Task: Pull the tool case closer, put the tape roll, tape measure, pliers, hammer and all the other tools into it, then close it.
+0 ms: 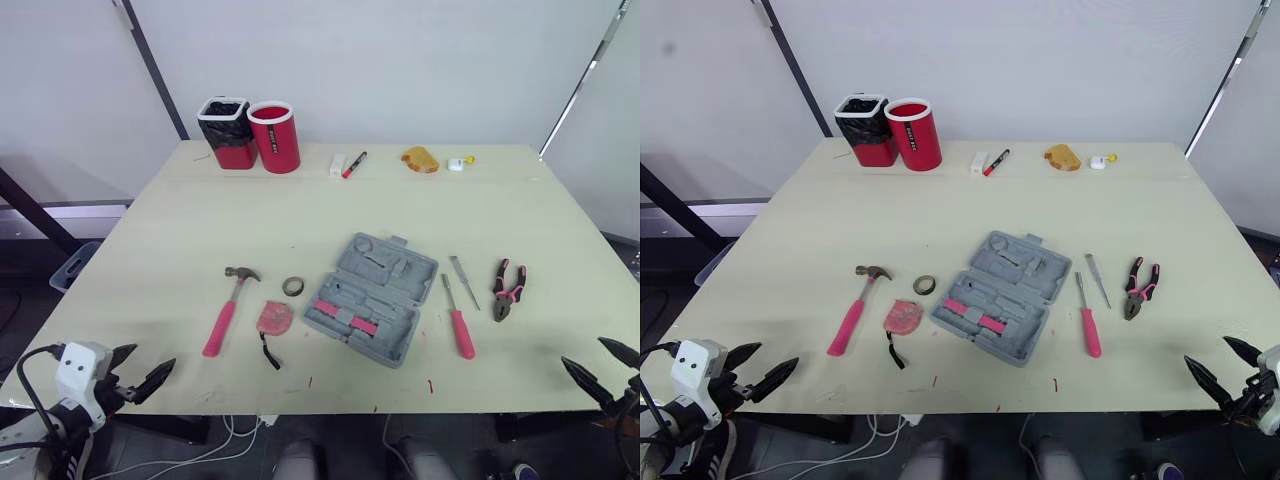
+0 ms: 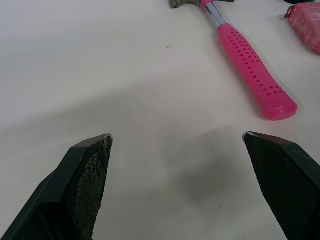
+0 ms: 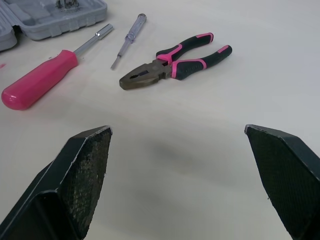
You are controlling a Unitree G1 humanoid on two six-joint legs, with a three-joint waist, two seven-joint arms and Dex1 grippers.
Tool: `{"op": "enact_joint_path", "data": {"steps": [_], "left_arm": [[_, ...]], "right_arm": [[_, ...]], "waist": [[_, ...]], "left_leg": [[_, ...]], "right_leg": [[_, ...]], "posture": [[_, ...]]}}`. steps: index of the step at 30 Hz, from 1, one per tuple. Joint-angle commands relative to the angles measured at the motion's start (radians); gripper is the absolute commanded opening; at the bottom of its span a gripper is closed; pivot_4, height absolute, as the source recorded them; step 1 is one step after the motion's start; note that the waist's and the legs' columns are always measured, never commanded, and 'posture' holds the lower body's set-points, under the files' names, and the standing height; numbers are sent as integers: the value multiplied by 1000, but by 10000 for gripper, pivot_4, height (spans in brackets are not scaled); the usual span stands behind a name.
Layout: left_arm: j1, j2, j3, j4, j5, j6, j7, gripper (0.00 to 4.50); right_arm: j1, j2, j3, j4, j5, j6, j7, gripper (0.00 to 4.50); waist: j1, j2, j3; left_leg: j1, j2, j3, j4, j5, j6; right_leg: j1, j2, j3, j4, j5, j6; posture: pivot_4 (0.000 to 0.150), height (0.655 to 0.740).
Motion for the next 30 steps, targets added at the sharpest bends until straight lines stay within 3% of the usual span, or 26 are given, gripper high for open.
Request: {"op": "enact_joint_path", "data": {"steps": [1,13,19,26,30], "left_arm": [[-27,23,27,31,-2,-27,-9,44484],[-89,26,24,127,1,-78,-27,44484],[-136,61,7,91,-55,-1,-151,44484],[-290,102,-93,42,-32,47,-230,44484],[-468,99,-215,67,24,62,-281,44484]], "right_arm": [[5,1,-29,-56,16,12,-14,45000],[14,21,-28,-104,12,39,-38,45000],[25,33,-7,-171,24,99,-56,45000],[16,36,62,-349,17,243,-122,45000],[-36,27,93,-416,21,332,-171,45000]], "waist": [[0,0,0],[0,-1,-1],[1,-2,-1],[2,-2,-1],[5,-2,-1]], "left_leg": [[0,0,0,0,0,0],[1,0,1,-1,0,0],[1,0,1,-1,0,0],[1,0,1,-2,0,0],[0,0,0,-2,0,0]], "right_leg": [[0,0,0,0,0,0],[0,0,0,0,0,0],[0,0,0,0,0,0],[0,0,0,0,0,0],[0,0,0,0,2,3]], "posture": [[1500,7400],[1500,7400],[1500,7400],[1500,7400],[1500,7400]]}}
